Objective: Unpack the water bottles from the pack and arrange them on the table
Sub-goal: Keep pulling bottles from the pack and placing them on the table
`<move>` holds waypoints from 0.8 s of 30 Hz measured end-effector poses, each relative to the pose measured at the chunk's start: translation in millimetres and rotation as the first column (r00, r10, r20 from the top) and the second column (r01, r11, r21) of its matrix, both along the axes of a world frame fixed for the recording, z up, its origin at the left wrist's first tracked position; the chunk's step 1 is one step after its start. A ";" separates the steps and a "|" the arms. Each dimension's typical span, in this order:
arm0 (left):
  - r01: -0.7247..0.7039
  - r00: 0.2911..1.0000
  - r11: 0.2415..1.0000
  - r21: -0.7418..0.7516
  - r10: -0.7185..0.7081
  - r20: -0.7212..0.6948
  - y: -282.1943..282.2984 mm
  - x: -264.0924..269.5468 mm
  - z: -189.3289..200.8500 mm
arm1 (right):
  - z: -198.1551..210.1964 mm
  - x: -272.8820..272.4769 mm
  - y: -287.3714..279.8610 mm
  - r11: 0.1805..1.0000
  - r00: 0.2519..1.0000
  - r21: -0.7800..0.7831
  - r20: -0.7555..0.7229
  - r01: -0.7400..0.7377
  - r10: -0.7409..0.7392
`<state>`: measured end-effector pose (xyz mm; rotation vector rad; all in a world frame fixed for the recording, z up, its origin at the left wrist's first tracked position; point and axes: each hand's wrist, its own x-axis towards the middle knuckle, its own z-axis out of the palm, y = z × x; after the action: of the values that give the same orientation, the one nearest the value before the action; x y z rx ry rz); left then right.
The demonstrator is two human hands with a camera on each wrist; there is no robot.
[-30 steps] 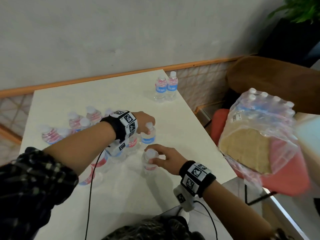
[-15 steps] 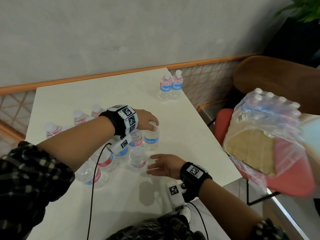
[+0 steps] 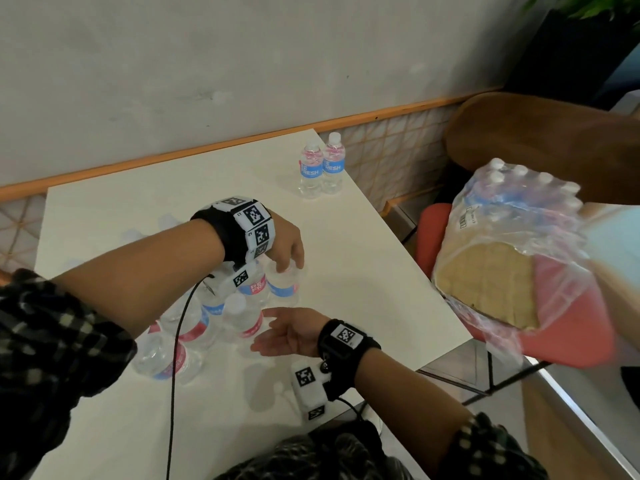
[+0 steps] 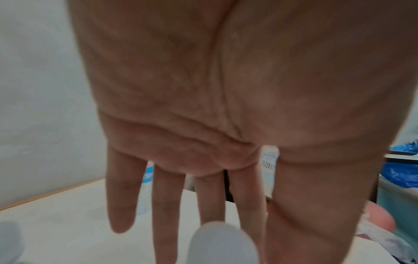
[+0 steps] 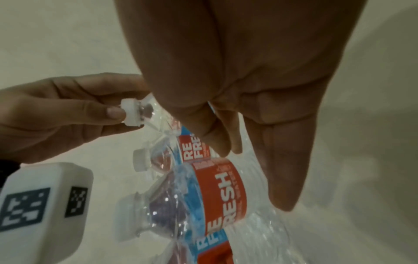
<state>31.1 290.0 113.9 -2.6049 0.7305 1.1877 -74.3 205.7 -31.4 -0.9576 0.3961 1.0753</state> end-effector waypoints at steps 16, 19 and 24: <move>0.143 0.977 0.884 -0.446 -0.054 0.206 -202.5 -14.4 -75.3 | 13.4 -6.8 -279.9 0.718 0.950 -0.640 0.300 0.272 -0.092; 0.216 0.955 0.811 -0.544 -0.058 0.292 -251.5 -21.0 -77.5 | 18.6 -8.3 -322.7 0.625 0.888 -0.635 0.381 0.453 -0.256; 0.241 0.934 0.795 -0.556 -0.034 0.357 -311.3 -12.2 -68.3 | 28.7 14.2 -383.4 0.461 0.763 -0.608 0.542 0.646 -0.353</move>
<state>18.9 -21.3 45.5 -3.0434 1.3700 0.4880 -60.0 -177.8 -2.7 -1.6343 0.8372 0.0903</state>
